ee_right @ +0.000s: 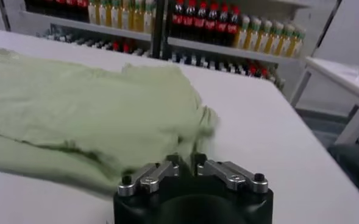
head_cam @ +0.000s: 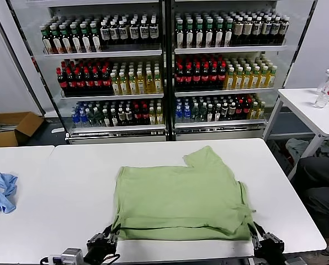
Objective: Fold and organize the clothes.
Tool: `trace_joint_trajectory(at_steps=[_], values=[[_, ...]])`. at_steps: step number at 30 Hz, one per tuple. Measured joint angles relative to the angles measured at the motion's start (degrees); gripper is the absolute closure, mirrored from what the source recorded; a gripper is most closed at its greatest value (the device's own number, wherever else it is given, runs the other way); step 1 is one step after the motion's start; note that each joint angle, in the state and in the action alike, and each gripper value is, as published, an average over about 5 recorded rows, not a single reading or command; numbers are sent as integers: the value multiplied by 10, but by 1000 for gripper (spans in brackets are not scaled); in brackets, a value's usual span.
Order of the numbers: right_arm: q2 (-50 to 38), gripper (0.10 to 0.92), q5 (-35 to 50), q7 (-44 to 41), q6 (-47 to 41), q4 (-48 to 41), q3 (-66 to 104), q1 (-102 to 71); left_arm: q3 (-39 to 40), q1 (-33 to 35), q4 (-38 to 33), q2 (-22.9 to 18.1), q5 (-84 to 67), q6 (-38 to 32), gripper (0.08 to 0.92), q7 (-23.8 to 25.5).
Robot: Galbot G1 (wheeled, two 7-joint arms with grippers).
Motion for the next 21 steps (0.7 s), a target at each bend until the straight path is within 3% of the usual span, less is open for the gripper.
trace_joint_trajectory(at_steps=[6,13,16,21], values=[[-14,424,39,25,-29,-45,-40,115,-12,-19,-15,11,-8,-8,469,-4],[-13,234,88,50,-74,-159,-134,300,1,-128,66,7,-26,3,269,-2],[-8,207,103,56,-90,-214,-175,377,16,-190,121,8,-24,7,203,1],[3,203,119,59,-109,-309,-236,489,47,-289,219,11,-18,11,178,2]])
